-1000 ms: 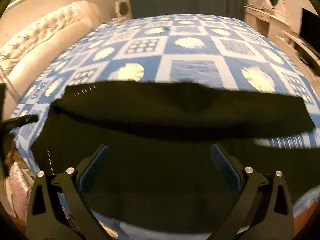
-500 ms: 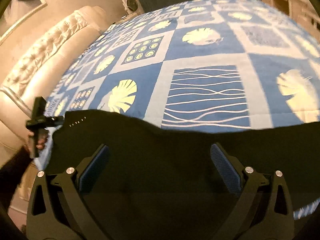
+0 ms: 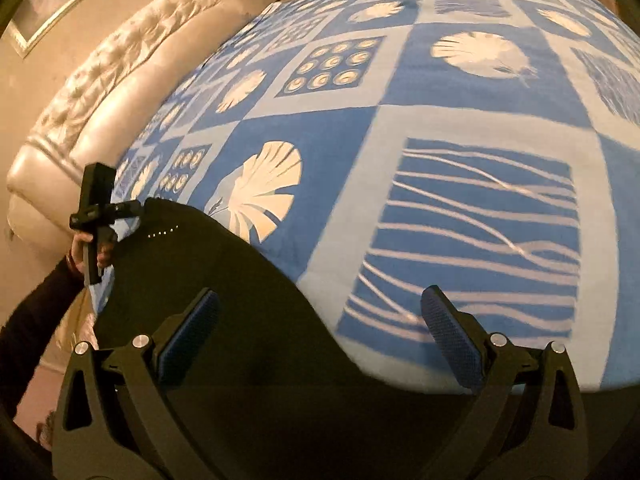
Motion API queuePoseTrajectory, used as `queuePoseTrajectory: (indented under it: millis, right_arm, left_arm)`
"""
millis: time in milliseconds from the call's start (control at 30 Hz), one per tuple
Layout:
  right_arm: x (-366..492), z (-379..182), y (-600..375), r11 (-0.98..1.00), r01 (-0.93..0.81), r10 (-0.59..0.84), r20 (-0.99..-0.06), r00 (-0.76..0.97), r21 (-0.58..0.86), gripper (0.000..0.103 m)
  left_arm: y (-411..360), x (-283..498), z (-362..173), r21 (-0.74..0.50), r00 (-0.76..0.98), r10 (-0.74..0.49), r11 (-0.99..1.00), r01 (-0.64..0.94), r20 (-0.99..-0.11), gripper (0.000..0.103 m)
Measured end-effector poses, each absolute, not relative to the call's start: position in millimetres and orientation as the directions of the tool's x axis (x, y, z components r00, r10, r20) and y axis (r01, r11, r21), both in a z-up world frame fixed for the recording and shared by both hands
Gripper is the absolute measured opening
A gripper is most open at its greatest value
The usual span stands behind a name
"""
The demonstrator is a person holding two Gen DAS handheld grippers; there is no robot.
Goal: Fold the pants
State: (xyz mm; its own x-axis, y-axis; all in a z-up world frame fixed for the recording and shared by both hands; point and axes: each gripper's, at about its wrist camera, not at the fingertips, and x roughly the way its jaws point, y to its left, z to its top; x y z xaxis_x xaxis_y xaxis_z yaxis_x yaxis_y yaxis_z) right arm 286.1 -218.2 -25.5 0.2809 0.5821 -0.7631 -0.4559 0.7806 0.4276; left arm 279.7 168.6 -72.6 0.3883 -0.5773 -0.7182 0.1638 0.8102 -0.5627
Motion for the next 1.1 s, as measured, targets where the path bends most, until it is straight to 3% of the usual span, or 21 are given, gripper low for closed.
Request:
queuePoseTrajectory:
  millis: [100, 167, 200, 300, 333, 367, 400, 433, 467, 533, 633, 933, 1100]
  right_arm:
    - [295.8, -31.9, -195.9, 0.769, -0.508, 0.556, -0.797, 0.234, 0.387, 0.101]
    - [297.3, -38.1, -180.2, 0.758, -0.553, 0.525, -0.826, 0.204, 0.346, 0.101]
    - [297.2, -42.3, -170.3, 0.754, -0.576, 0.496, -0.848, 0.185, 0.315, 0.099]
    - [292.4, -53.5, -148.4, 0.76, -0.629, 0.361, -0.912, 0.195, 0.166, 0.088]
    - [289.1, -53.1, -144.3, 0.755, -0.644, 0.33, -0.921, 0.209, 0.125, 0.081]
    - [287.4, -50.2, -143.3, 0.754, -0.647, 0.325, -0.922, 0.21, 0.119, 0.06]
    - [286.5, -46.8, -143.8, 0.752, -0.645, 0.338, -0.92, 0.201, 0.135, 0.028]
    - [285.6, -43.1, -144.7, 0.743, -0.643, 0.373, -0.912, 0.167, 0.186, 0.014]
    - [283.5, -41.5, -143.6, 0.739, -0.64, 0.386, -0.911, 0.146, 0.21, 0.01]
    - [275.6, -41.2, -136.4, 0.742, -0.649, 0.352, -0.922, 0.163, 0.168, 0.008]
    - [265.1, -31.7, -135.8, 0.756, -0.638, 0.35, -0.913, 0.21, 0.144, 0.008]
    - [192.6, 30.8, -144.8, 0.784, -0.621, 0.357, -0.8, 0.482, -0.024, 0.01]
    - [115.6, 43.8, -151.6, 0.811, -0.57, 0.324, -0.713, 0.622, -0.13, 0.015]
  left_arm:
    - [163.5, 277.5, -69.4, -0.545, 0.384, -0.57, 0.818, 0.183, -0.726, 0.095]
    - [159.1, 277.8, -67.8, -0.48, 0.39, -0.514, 0.856, 0.189, -0.764, 0.064]
    - [160.3, 278.6, -68.1, -0.421, 0.402, -0.452, 0.891, 0.168, -0.796, 0.037]
    - [168.2, 279.7, -69.5, -0.44, 0.39, -0.471, 0.882, 0.17, -0.791, 0.037]
    - [165.2, 279.0, -68.9, -0.416, 0.39, -0.455, 0.89, 0.187, -0.8, 0.036]
    - [163.2, 279.4, -68.5, -0.402, 0.389, -0.446, 0.895, 0.192, -0.806, 0.036]
    - [162.0, 278.6, -67.4, -0.395, 0.391, -0.441, 0.897, 0.196, -0.808, 0.035]
    - [160.5, 278.5, -66.1, -0.396, 0.392, -0.447, 0.895, 0.206, -0.804, 0.033]
    - [158.6, 278.1, -64.9, -0.396, 0.393, -0.451, 0.892, 0.217, -0.801, 0.032]
    - [155.1, 277.5, -63.3, -0.401, 0.397, -0.464, 0.885, 0.236, -0.792, 0.021]
    - [151.9, 274.4, -59.8, -0.41, 0.415, -0.479, 0.878, 0.248, -0.773, 0.018]
    - [178.0, 215.5, -3.7, -0.583, 0.551, -0.654, 0.741, 0.333, -0.518, 0.018]
    - [175.1, 152.4, 20.9, -0.582, 0.566, -0.684, 0.713, 0.39, -0.46, 0.018]
